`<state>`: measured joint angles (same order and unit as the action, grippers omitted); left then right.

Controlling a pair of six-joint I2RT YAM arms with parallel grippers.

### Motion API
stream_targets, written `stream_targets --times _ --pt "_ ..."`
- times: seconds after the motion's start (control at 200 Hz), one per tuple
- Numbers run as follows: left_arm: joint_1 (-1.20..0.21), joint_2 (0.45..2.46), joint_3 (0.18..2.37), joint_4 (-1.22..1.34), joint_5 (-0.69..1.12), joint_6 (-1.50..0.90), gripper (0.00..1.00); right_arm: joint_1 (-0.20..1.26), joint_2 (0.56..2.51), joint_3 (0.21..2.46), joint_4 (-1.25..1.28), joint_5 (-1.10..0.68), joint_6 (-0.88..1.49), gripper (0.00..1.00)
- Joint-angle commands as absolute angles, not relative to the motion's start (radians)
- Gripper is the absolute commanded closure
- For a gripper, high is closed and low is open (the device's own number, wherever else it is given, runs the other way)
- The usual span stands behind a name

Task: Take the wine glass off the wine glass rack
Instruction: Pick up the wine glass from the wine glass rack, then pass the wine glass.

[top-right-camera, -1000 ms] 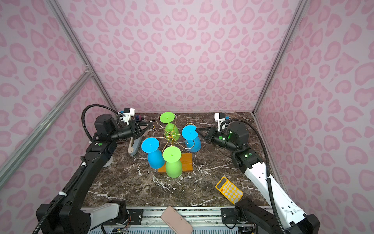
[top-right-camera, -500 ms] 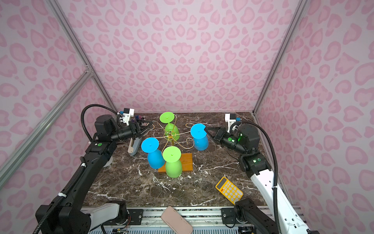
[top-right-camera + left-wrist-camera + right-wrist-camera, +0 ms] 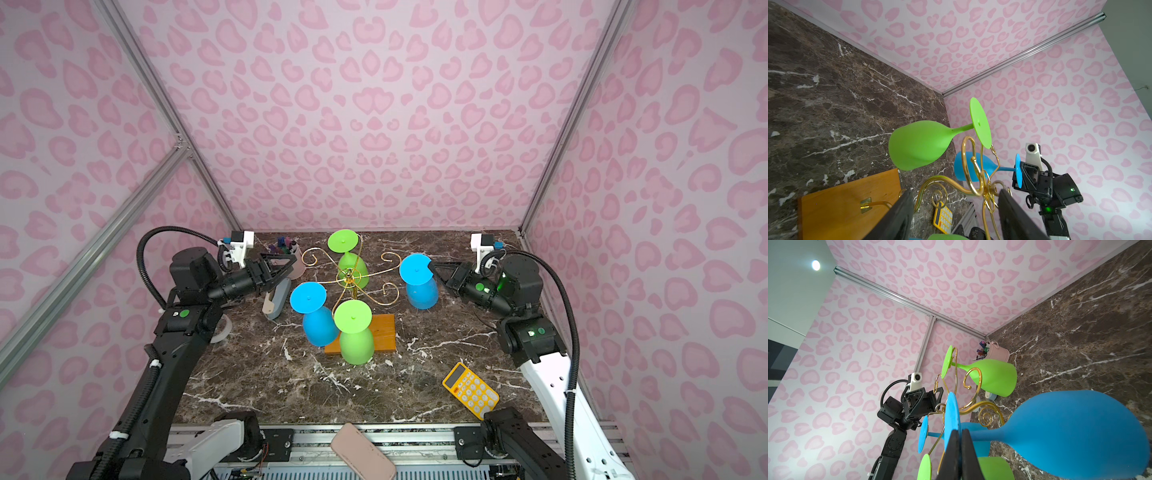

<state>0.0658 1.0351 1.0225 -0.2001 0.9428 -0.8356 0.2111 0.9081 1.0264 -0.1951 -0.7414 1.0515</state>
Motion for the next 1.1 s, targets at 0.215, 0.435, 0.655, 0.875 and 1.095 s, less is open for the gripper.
stream_targets --times 0.215,0.435,0.655,0.875,1.095 --pt "0.197 0.895 1.104 -0.27 1.043 -0.845 0.44 0.172 0.948 1.165 -0.334 -0.722 0.879 1.0" --pt "0.196 0.887 1.203 -0.22 1.085 -0.945 0.43 0.163 1.003 1.244 -0.352 -0.725 0.81 1.0" --pt "0.14 0.928 1.292 -0.129 1.097 -1.065 0.43 0.163 1.032 1.353 -0.387 -0.705 0.705 1.0" --pt "-0.02 0.972 1.332 -0.101 0.991 -1.081 0.41 0.176 1.059 1.433 -0.34 -0.711 0.643 1.0" --pt "-0.242 1.075 1.384 -0.071 0.907 -1.064 0.42 0.254 1.121 1.524 -0.328 -0.719 0.594 1.0"
